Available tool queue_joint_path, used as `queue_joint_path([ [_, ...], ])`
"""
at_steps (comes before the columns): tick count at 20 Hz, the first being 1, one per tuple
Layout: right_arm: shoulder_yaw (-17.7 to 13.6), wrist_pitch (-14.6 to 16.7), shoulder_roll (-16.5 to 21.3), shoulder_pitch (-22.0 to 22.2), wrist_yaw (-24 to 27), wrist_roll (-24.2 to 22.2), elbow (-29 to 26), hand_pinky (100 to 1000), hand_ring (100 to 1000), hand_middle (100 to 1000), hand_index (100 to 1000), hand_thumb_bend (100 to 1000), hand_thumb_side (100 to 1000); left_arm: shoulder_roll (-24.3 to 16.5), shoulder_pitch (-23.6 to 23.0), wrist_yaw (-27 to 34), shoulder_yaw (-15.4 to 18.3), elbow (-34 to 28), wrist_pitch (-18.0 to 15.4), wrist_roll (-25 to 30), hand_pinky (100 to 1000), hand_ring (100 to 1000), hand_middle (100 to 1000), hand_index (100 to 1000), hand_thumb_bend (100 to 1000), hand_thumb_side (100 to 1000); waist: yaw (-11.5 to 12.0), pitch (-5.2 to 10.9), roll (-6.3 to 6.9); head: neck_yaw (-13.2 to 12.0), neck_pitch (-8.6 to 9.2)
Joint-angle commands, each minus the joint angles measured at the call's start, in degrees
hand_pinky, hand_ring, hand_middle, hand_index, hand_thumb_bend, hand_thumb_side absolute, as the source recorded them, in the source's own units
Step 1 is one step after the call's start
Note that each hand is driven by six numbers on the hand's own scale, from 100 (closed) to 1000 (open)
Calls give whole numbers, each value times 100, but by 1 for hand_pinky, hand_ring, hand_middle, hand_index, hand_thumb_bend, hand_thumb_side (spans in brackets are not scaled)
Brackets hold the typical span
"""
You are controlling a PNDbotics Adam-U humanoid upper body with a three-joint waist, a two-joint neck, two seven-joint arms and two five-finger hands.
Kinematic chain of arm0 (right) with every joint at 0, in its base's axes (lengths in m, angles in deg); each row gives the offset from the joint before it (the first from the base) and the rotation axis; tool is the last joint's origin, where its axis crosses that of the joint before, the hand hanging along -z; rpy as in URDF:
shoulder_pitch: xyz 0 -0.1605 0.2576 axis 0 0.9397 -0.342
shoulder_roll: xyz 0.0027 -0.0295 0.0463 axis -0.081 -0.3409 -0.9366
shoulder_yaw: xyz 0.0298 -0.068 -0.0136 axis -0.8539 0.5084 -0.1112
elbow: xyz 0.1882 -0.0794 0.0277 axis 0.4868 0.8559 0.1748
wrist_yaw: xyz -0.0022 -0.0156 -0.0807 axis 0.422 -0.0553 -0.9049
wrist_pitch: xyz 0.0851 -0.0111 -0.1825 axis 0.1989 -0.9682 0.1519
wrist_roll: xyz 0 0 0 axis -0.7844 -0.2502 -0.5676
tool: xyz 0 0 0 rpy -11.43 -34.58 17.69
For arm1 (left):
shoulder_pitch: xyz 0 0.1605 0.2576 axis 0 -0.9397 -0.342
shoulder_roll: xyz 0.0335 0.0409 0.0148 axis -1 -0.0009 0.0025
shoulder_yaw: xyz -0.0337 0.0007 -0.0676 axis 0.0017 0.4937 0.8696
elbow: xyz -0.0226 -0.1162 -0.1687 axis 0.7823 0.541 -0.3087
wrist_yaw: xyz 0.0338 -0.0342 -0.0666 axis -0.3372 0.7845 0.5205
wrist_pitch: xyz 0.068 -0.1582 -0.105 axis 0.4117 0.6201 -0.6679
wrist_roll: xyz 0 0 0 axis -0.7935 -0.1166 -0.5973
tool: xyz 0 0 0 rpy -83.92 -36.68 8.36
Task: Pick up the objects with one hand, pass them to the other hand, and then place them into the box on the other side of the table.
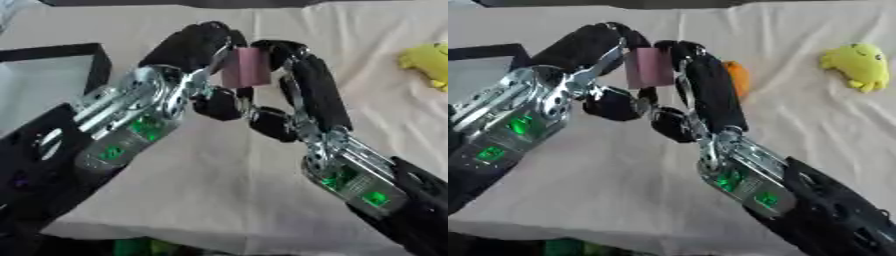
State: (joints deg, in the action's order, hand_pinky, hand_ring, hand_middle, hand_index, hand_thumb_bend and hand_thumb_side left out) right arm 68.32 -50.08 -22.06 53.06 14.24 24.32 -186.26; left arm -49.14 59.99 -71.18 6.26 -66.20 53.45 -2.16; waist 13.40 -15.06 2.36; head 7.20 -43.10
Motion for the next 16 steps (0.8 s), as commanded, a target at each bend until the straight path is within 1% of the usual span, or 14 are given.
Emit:
queue_joint_path([
  [1, 20, -237, -18, -91, -29, 197, -160, 289, 622, 558, 641, 100, 100, -63, 116, 34, 29, -161, 627, 611, 877, 919, 614, 577, 100, 247, 0, 94, -4, -6, 70],
  [5, 15, -272, -22, -86, -18, 235, -160, 330, 665, 598, 685, 100, 100, -66, 132, 16, 8, -240, 627, 648, 856, 892, 578, 526, 100, 246, 3, 94, -3, 0, 69],
  [8, 9, -320, -22, -77, -50, 225, -160, 367, 719, 650, 738, 100, 100, -68, 147, 13, 2, -308, 627, 693, 836, 861, 540, 476, 100, 251, 7, 96, -5, 1, 67],
  [13, -2, -466, -12, -53, -199, 114, -160, 443, 798, 736, 819, 100, 100, -92, 173, -6, 0, -489, 627, 789, 815, 836, 516, 445, 100, 247, 20, 98, -10, 5, 64],
  [16, -21, -641, -5, -31, -356, -66, -160, 468, 825, 763, 851, 100, 100, -109, 193, -66, 7, -627, 627, 887, 808, 826, 508, 439, 100, 248, 23, 99, -8, 4, 60],
])
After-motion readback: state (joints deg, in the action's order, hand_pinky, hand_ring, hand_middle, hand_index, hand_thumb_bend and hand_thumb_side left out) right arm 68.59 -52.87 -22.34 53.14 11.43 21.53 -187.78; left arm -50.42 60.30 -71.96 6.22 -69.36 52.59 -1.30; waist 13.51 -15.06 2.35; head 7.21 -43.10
